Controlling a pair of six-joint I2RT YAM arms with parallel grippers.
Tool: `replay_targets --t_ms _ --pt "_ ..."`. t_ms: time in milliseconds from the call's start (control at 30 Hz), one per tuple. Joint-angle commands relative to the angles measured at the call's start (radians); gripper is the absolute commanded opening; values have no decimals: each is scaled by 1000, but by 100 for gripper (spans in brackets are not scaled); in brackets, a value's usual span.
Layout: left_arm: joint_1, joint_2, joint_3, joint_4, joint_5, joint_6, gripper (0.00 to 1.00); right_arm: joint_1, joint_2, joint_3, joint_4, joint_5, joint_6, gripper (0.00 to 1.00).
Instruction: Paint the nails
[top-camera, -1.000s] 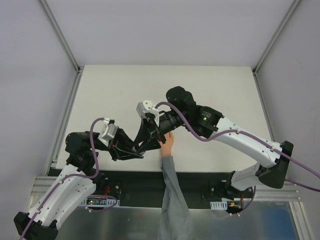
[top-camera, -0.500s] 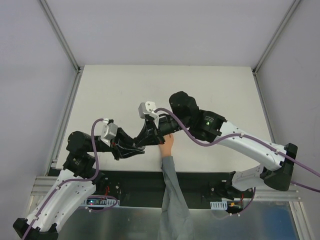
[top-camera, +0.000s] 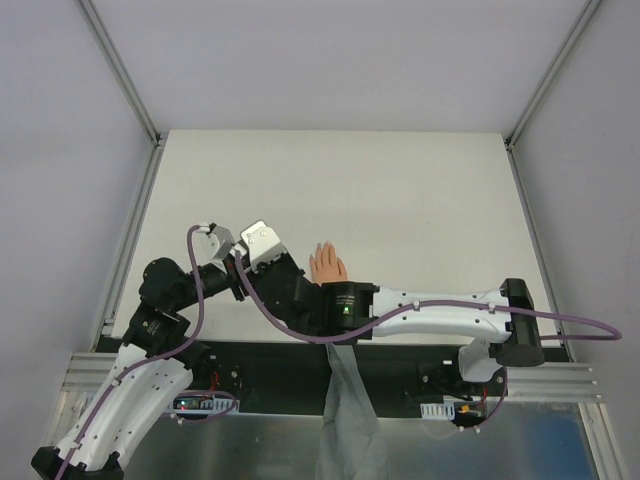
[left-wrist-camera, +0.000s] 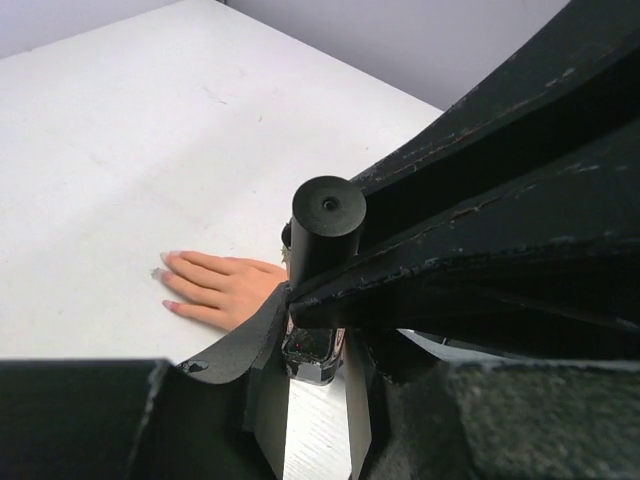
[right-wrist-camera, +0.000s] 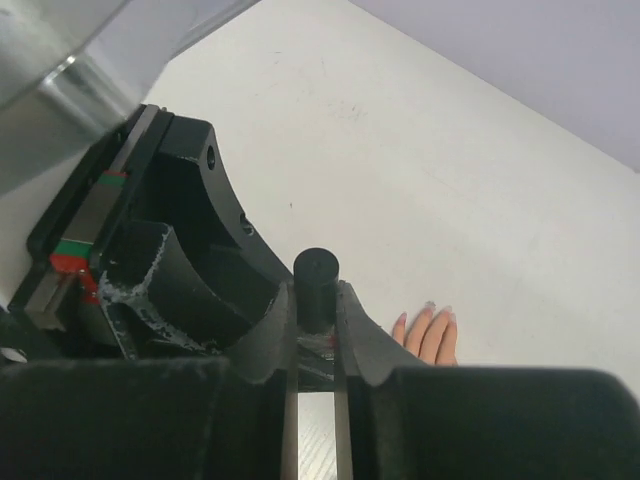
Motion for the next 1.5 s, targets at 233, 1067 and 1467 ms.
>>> replay_targets --t_ms 233,1067,1467 --pt "6 20 43 203 127 -32 0 -11 -101 4 -207 -247 50 51" --pt "-4 127 37 447 518 -244 0 -422 -243 39 -172 -1611 -199 55" --pt "-4 128 38 458 532 -249 0 -453 -163 87 -178 -1729 -182 35"
